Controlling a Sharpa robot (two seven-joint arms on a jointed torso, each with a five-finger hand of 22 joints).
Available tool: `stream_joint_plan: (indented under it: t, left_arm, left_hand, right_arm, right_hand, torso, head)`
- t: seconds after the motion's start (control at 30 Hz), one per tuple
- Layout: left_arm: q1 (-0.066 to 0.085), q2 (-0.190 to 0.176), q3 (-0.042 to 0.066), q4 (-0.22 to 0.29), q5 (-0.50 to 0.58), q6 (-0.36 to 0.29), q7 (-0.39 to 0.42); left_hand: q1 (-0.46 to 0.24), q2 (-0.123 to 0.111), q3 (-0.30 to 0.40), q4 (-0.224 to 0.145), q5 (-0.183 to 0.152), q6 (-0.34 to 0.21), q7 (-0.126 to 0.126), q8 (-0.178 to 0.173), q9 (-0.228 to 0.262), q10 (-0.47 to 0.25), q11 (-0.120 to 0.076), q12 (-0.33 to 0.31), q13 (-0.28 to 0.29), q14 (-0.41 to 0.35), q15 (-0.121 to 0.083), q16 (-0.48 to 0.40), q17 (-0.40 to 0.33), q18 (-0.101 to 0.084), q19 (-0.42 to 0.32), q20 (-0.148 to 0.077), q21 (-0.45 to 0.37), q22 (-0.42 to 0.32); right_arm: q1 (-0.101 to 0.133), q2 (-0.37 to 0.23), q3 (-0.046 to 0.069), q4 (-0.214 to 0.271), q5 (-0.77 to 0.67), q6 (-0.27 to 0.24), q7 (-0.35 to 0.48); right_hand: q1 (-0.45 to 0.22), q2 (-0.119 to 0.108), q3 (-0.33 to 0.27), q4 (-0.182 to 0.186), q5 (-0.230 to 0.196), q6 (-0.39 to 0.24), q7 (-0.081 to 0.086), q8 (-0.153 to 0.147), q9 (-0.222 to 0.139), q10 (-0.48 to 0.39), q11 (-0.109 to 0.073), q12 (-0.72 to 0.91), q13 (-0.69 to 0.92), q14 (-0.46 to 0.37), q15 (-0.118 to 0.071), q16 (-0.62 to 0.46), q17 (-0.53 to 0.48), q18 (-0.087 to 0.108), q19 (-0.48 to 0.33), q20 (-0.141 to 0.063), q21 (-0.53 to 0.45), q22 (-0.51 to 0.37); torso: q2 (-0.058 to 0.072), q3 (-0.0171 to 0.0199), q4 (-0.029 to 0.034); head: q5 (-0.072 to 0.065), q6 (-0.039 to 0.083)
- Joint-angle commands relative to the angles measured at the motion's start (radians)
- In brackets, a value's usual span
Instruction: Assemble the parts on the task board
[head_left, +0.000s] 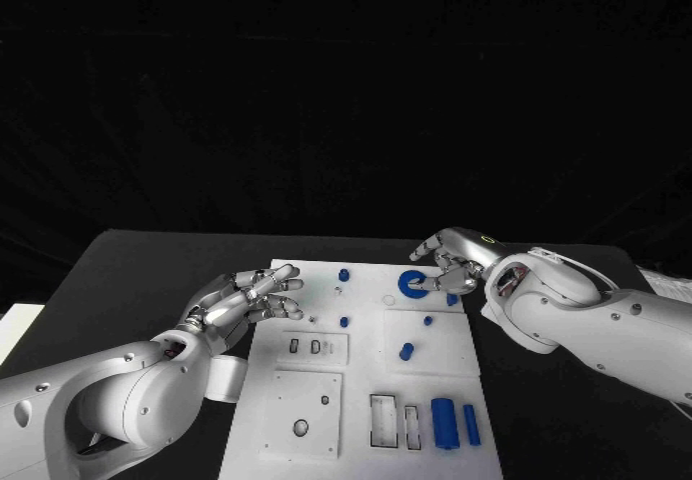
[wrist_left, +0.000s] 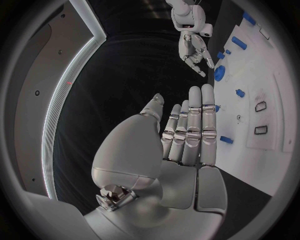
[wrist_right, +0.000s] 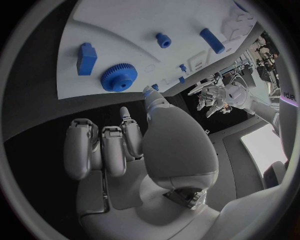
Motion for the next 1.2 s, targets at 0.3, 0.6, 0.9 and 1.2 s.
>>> stream_joint_plan:
  t: [0.3,0.6,0.9,1.2]
  left_arm:
    - [0.001,0.005,0.0,-0.004,0.0,0.029,0.001]
    - [0.001,0.006,0.0,-0.005,0.0,0.03,-0.001]
    - [0.001,0.006,0.0,-0.006,0.0,0.03,-0.002]
    - [0.001,0.005,0.0,-0.007,0.0,0.031,-0.004]
  left_hand:
    - [0.012,0.002,0.005,0.002,-0.002,-0.006,0.001,-0.003,-0.001,-0.006,-0.001,-0.005,-0.001,-0.007,-0.001,-0.003,0.001,0.01,-0.007,0.001,0.006,0.002]
    - [0.012,0.002,0.005,0.002,-0.002,-0.006,0.001,-0.003,-0.001,-0.006,-0.001,-0.005,-0.001,-0.007,-0.001,-0.003,0.001,0.01,-0.007,0.001,0.006,0.002]
    - [0.013,0.001,0.008,0.0,-0.002,-0.006,0.001,-0.003,-0.001,-0.007,-0.001,-0.004,-0.001,-0.007,-0.001,-0.003,0.002,0.01,-0.008,0.001,0.007,0.003]
    - [0.013,0.001,0.008,0.0,-0.002,-0.006,0.001,-0.003,-0.001,-0.007,-0.001,-0.004,-0.001,-0.007,-0.001,-0.003,0.002,0.01,-0.008,0.001,0.007,0.003]
  right_arm:
    - [-0.008,0.016,0.001,-0.031,-0.018,0.12,-0.041]
    - [-0.018,0.03,0.001,-0.045,-0.038,0.124,-0.046]
    - [-0.019,0.032,0.001,-0.052,-0.044,0.106,-0.048]
    - [-0.019,0.03,0.001,-0.049,-0.045,0.089,-0.039]
  right_hand:
    - [0.016,0.013,-0.012,0.002,0.005,-0.008,-0.001,0.014,0.0,0.014,0.003,0.025,0.035,0.085,0.009,0.014,0.149,-0.019,0.006,0.007,0.018,0.028]
    - [0.026,0.026,-0.01,0.001,0.007,-0.001,-0.002,0.024,0.002,0.019,0.002,0.034,0.048,0.087,0.009,0.021,0.161,-0.021,0.008,0.008,0.027,0.042]
    - [0.045,0.057,0.01,-0.013,0.005,0.018,-0.006,0.042,0.004,0.033,-0.001,0.053,0.077,0.089,0.007,0.027,0.175,-0.025,0.014,0.007,0.041,0.067]
    - [0.06,0.07,0.031,-0.027,0.006,0.027,-0.007,0.048,0.004,0.04,-0.003,0.062,0.09,0.09,0.006,0.031,0.182,-0.028,0.017,0.006,0.05,0.082]
  torso:
    - [0.001,-0.0014,0.0038]
    - [0.002,-0.0029,0.0049]
    - [0.002,-0.0031,0.006]
    - [0.002,-0.0037,0.007]
  head:
    - [-0.01,-0.005]
    - [-0.012,-0.007]
    - [-0.012,-0.007]
    - [-0.013,-0.007]
